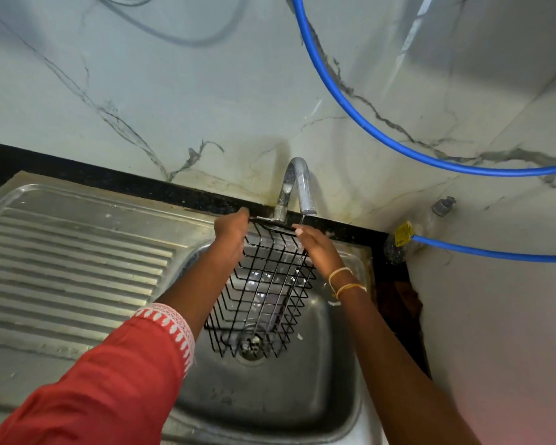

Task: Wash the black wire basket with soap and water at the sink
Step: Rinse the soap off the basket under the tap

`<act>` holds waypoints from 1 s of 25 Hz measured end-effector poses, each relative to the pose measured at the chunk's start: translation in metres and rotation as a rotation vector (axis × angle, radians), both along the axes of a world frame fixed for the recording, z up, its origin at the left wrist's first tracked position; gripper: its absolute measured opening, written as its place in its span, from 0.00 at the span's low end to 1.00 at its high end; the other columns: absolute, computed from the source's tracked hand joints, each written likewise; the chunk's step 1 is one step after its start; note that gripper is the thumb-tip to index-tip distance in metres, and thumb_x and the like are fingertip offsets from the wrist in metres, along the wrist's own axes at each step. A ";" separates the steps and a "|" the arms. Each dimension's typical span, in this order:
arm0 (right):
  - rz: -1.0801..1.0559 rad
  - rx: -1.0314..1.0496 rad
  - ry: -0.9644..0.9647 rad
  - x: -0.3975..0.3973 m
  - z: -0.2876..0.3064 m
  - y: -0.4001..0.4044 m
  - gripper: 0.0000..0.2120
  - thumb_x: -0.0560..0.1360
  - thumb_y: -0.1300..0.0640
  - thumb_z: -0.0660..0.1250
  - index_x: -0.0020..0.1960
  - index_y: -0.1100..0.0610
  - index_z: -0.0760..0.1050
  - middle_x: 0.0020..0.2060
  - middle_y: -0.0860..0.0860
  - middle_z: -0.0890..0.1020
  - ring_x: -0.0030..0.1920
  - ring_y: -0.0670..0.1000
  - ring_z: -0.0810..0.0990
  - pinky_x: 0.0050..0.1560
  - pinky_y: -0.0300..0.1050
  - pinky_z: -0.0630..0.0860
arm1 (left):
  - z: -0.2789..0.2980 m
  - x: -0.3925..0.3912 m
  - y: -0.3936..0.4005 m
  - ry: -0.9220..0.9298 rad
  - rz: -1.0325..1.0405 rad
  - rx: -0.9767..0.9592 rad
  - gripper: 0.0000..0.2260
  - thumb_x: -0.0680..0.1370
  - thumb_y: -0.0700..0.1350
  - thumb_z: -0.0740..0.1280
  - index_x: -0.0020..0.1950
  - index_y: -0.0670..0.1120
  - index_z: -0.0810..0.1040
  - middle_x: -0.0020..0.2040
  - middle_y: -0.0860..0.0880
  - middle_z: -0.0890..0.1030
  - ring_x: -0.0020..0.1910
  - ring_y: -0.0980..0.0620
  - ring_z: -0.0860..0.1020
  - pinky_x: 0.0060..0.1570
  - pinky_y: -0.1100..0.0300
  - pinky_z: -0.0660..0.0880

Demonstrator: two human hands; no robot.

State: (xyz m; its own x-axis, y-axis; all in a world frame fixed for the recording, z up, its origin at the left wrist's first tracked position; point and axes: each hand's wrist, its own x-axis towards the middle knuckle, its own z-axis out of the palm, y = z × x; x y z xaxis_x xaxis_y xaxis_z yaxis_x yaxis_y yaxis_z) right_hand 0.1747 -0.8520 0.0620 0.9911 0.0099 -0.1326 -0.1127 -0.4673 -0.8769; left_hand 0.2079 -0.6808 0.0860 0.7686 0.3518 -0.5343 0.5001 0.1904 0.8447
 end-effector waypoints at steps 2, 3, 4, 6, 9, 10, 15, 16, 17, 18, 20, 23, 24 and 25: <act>0.025 0.258 -0.045 -0.009 0.002 0.001 0.16 0.75 0.54 0.65 0.61 0.58 0.77 0.54 0.48 0.79 0.56 0.41 0.77 0.55 0.29 0.70 | -0.011 -0.001 0.012 0.167 0.026 -0.142 0.08 0.78 0.46 0.63 0.41 0.44 0.71 0.34 0.50 0.68 0.30 0.54 0.63 0.30 0.60 0.63; 0.044 0.280 -0.065 -0.011 0.004 0.002 0.17 0.72 0.54 0.66 0.59 0.57 0.78 0.53 0.46 0.80 0.55 0.38 0.77 0.55 0.30 0.71 | -0.017 -0.004 0.015 0.230 0.010 -0.172 0.08 0.79 0.46 0.61 0.41 0.45 0.71 0.34 0.50 0.66 0.29 0.54 0.62 0.31 0.61 0.62; 0.054 0.265 -0.080 -0.011 0.003 0.002 0.16 0.71 0.54 0.67 0.58 0.56 0.78 0.53 0.46 0.80 0.56 0.40 0.77 0.56 0.31 0.71 | -0.020 -0.006 0.017 0.281 -0.027 -0.187 0.10 0.79 0.46 0.59 0.39 0.45 0.69 0.34 0.50 0.66 0.30 0.53 0.62 0.35 0.60 0.62; 0.070 0.225 -0.078 -0.011 0.004 0.002 0.14 0.73 0.56 0.70 0.58 0.53 0.78 0.58 0.50 0.79 0.63 0.48 0.75 0.60 0.35 0.70 | -0.025 -0.010 0.020 0.332 -0.070 -0.198 0.12 0.80 0.45 0.57 0.36 0.44 0.66 0.34 0.49 0.66 0.32 0.52 0.63 0.37 0.59 0.62; 0.090 0.175 -0.019 -0.013 0.000 -0.005 0.18 0.71 0.52 0.71 0.61 0.46 0.77 0.66 0.53 0.75 0.71 0.53 0.67 0.69 0.53 0.66 | -0.026 -0.010 0.023 0.381 -0.088 -0.178 0.15 0.80 0.46 0.58 0.34 0.43 0.66 0.34 0.47 0.66 0.32 0.51 0.63 0.35 0.59 0.62; 0.081 0.150 -0.017 -0.013 -0.002 -0.005 0.18 0.70 0.50 0.72 0.60 0.45 0.77 0.67 0.53 0.75 0.71 0.52 0.67 0.70 0.55 0.65 | -0.027 -0.010 0.023 0.388 -0.089 -0.177 0.15 0.80 0.46 0.58 0.34 0.43 0.66 0.33 0.47 0.66 0.31 0.52 0.63 0.35 0.59 0.61; -0.215 0.171 -0.072 -0.008 0.008 0.007 0.13 0.67 0.57 0.77 0.50 0.51 0.82 0.51 0.48 0.83 0.54 0.46 0.80 0.60 0.45 0.76 | -0.032 -0.005 0.015 0.374 -0.118 -0.227 0.17 0.80 0.47 0.57 0.31 0.47 0.63 0.30 0.49 0.65 0.28 0.52 0.61 0.33 0.61 0.59; -0.251 0.222 -0.035 -0.004 0.013 0.006 0.13 0.66 0.58 0.78 0.50 0.52 0.82 0.48 0.49 0.84 0.49 0.45 0.81 0.53 0.40 0.78 | -0.028 -0.005 0.014 0.348 -0.138 -0.258 0.18 0.81 0.50 0.57 0.32 0.47 0.64 0.30 0.49 0.66 0.28 0.51 0.63 0.33 0.60 0.61; -0.277 0.278 0.006 -0.001 0.019 0.005 0.14 0.65 0.60 0.78 0.50 0.55 0.82 0.45 0.49 0.84 0.45 0.43 0.81 0.46 0.35 0.77 | -0.023 -0.004 0.013 0.316 -0.177 -0.297 0.19 0.81 0.55 0.58 0.34 0.47 0.68 0.32 0.49 0.69 0.29 0.51 0.67 0.35 0.59 0.65; -0.313 0.323 0.045 0.003 0.024 0.004 0.14 0.65 0.61 0.78 0.50 0.57 0.82 0.42 0.50 0.84 0.40 0.42 0.81 0.39 0.30 0.75 | -0.020 -0.004 0.013 0.280 -0.239 -0.318 0.21 0.78 0.62 0.59 0.39 0.46 0.73 0.35 0.48 0.75 0.33 0.50 0.72 0.39 0.57 0.70; -0.417 0.366 0.085 0.008 0.032 0.004 0.12 0.66 0.62 0.76 0.49 0.62 0.83 0.35 0.49 0.82 0.32 0.40 0.78 0.31 0.28 0.71 | -0.014 -0.010 0.017 0.271 -0.431 -0.290 0.37 0.66 0.75 0.63 0.59 0.44 0.77 0.54 0.43 0.80 0.52 0.44 0.79 0.55 0.44 0.74; -0.569 0.322 0.122 0.013 0.037 0.005 0.06 0.67 0.60 0.75 0.35 0.59 0.79 0.27 0.48 0.74 0.27 0.44 0.69 0.27 0.35 0.66 | -0.012 -0.025 0.022 0.255 -0.735 -0.145 0.49 0.55 0.69 0.75 0.72 0.52 0.67 0.65 0.42 0.75 0.61 0.42 0.76 0.59 0.39 0.72; -0.596 0.269 0.134 0.015 0.037 0.006 0.10 0.67 0.58 0.75 0.31 0.57 0.76 0.26 0.48 0.72 0.28 0.47 0.69 0.28 0.37 0.65 | -0.012 -0.027 0.024 0.235 -0.759 -0.105 0.47 0.55 0.65 0.76 0.71 0.50 0.68 0.60 0.44 0.77 0.55 0.45 0.78 0.54 0.46 0.75; -0.603 0.208 0.124 0.015 0.036 0.008 0.12 0.67 0.56 0.75 0.30 0.56 0.74 0.26 0.49 0.73 0.29 0.49 0.70 0.29 0.40 0.65 | -0.012 -0.028 0.024 0.220 -0.749 -0.086 0.44 0.57 0.62 0.77 0.69 0.48 0.69 0.56 0.45 0.77 0.50 0.48 0.77 0.49 0.53 0.74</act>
